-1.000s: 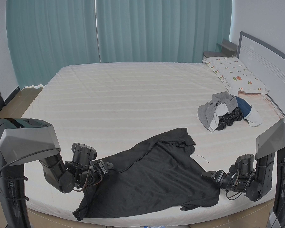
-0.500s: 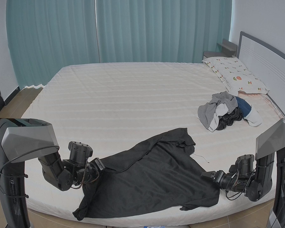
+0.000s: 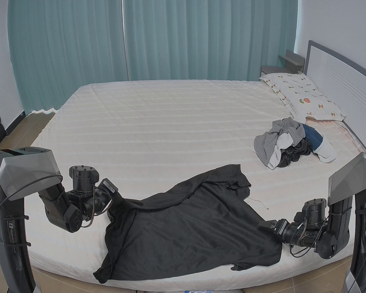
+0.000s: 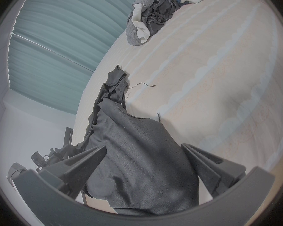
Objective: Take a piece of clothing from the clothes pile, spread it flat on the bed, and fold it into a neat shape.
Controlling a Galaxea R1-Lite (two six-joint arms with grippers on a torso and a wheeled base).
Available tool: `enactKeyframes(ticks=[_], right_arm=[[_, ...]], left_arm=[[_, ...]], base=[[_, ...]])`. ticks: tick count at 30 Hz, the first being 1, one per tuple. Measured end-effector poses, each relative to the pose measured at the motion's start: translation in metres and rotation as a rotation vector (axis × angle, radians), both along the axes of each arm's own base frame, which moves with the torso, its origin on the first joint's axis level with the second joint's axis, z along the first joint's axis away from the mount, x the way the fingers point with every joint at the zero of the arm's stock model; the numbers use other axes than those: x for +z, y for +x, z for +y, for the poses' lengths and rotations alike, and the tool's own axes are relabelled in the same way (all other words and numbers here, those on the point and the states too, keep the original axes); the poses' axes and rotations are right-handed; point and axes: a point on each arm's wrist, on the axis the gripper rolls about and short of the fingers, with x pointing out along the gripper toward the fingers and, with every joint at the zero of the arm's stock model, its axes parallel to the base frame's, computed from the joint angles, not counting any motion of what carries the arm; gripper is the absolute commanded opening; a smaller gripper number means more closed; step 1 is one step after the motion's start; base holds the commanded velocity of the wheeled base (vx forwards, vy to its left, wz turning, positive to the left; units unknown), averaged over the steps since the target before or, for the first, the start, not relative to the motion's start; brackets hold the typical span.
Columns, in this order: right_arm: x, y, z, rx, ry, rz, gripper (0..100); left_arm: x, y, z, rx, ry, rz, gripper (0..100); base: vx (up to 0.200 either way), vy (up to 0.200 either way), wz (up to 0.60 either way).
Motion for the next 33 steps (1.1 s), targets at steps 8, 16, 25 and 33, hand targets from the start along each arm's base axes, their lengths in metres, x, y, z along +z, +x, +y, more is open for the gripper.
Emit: enactKeyframes(ticks=[8,16,25,33], right_arm=[[0.0,0.0,0.0,0.001,0.0,0.0,100],[0.0,0.0,0.0,-0.001,0.0,0.0,100],[0.0,0.0,0.001,0.004,0.0,0.0,100],[-0.001,0.0,0.002,0.002,-0.005,0.001,100]], left_arm=[[0.007,0.038,0.023,0.114,-0.078,-0.1,0],[-0.002,0.063,0.057,0.243,-0.062,-0.148,0],[-0.007,0.078,0.065,0.298,-0.047,-0.185,0],[0.002,0.086,0.069,0.334,-0.051,-0.292,0]], base=[[0.0,0.0,0.0],[0.0,0.0,0.0],[0.0,0.0,0.0],[0.0,0.0,0.0]])
